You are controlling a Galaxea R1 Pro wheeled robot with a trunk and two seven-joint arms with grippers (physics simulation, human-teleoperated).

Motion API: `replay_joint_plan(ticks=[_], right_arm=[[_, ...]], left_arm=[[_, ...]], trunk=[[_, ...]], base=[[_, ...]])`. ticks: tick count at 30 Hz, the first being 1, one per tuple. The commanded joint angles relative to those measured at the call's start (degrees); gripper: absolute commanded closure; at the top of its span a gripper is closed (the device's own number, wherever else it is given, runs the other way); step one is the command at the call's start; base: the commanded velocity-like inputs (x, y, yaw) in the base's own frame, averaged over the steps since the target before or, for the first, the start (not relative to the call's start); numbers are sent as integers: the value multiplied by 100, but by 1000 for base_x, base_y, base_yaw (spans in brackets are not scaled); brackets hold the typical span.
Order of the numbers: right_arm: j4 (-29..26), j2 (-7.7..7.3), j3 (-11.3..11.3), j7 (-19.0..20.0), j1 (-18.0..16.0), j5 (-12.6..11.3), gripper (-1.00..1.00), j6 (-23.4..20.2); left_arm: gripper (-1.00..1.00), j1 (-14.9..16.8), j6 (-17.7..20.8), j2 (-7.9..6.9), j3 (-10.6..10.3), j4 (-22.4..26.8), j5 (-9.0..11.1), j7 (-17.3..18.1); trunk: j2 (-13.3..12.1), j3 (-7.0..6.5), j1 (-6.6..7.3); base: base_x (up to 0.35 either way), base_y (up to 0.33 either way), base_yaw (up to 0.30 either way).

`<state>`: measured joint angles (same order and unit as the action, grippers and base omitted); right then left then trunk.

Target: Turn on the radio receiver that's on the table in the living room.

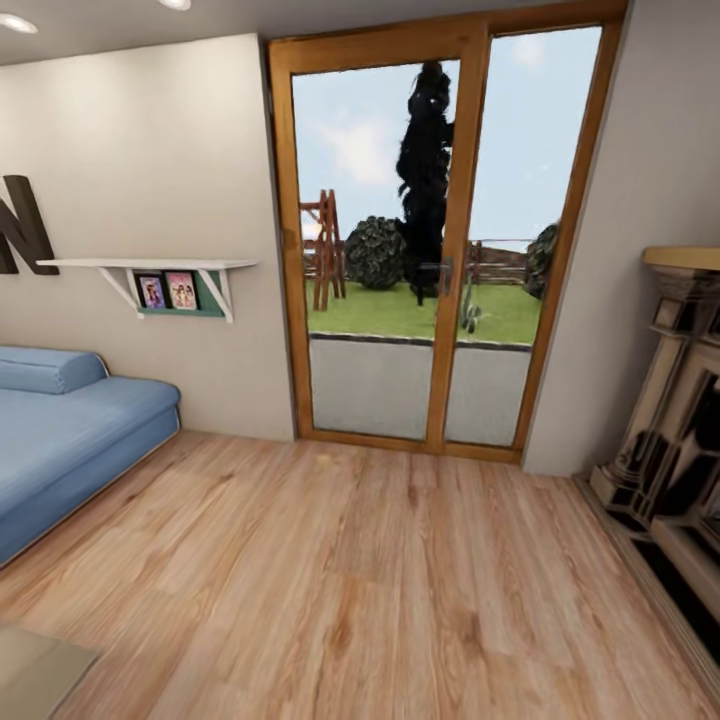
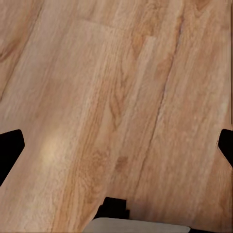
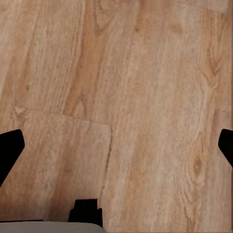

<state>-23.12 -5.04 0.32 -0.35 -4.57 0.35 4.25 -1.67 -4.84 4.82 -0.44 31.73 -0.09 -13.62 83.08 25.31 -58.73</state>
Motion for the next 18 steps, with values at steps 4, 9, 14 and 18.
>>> replay_joint_plan(ticks=[4, 9, 14, 18], right_arm=[[0, 0, 1, 0, 0, 0, -100, 3], [0, -2, 2, 0, 0, 0, -100, 4], [0, -1, 1, 0, 0, 0, -100, 5], [0, -1, 2, 0, 0, 0, -100, 4]], left_arm=[[-100, 0, 0, -2, 0, 0, 0, 0], [-100, 0, 0, 0, 0, 0, 0, 0], [-100, 0, 0, -4, 0, 0, -1, -24], [-100, 0, 0, -5, 0, 0, -1, -29]], trunk=[[0, 0, 0], [0, 0, 0], [0, 0, 0], [0, 0, 0]], base=[[327, -145, 0], [326, -153, 0], [318, -182, 0], [306, -200, 0]])
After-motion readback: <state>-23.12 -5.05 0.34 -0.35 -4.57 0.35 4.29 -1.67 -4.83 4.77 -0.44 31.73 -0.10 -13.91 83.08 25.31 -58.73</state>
